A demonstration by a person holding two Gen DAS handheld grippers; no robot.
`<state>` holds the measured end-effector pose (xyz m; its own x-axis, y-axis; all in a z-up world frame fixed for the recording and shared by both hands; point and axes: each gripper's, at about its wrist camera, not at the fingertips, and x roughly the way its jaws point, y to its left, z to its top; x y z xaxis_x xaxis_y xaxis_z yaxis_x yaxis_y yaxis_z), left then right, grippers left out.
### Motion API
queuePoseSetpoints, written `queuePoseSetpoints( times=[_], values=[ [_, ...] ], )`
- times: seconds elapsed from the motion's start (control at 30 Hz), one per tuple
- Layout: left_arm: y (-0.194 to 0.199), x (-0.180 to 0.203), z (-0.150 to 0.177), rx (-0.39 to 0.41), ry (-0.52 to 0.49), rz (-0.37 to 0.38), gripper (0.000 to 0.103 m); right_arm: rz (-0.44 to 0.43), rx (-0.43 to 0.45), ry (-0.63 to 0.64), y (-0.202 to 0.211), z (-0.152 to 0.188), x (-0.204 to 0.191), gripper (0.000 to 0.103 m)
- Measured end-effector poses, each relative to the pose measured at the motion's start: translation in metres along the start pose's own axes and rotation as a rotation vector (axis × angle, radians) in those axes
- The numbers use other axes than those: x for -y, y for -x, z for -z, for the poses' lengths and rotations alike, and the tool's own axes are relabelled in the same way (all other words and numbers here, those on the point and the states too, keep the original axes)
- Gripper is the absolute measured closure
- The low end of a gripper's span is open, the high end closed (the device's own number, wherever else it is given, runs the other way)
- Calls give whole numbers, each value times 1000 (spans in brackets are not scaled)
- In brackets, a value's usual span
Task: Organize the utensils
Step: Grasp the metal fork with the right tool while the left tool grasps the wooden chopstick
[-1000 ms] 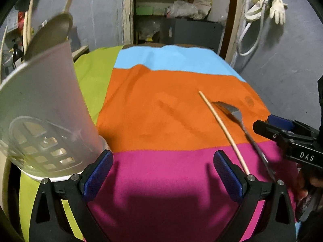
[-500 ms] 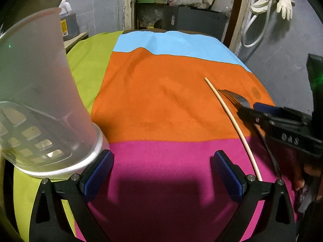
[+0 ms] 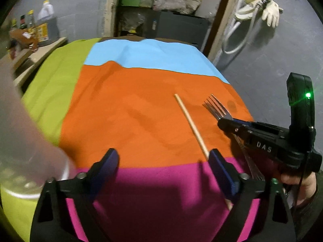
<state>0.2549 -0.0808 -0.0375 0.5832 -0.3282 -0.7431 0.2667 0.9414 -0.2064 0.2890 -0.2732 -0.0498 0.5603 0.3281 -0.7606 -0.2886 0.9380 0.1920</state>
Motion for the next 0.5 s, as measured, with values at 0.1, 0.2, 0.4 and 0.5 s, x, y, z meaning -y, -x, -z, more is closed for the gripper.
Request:
queuePoseSetpoints(
  times=[0.1,0.2,0.4,0.5],
  values=[
    [-14,3,-9,-34,-16,40,36,-15,4,-29,1,1,6,93],
    [-26,5,-17,-63,-6,78,44,-27,5,-51,0,0,10,94],
    [-39,9,-29,-84,-10,140,63,2,6,-36,0,0,5,94],
    [-44,9,-34,-90,-13,130,73,2,5,-37,0,1,6,94]
  ],
)
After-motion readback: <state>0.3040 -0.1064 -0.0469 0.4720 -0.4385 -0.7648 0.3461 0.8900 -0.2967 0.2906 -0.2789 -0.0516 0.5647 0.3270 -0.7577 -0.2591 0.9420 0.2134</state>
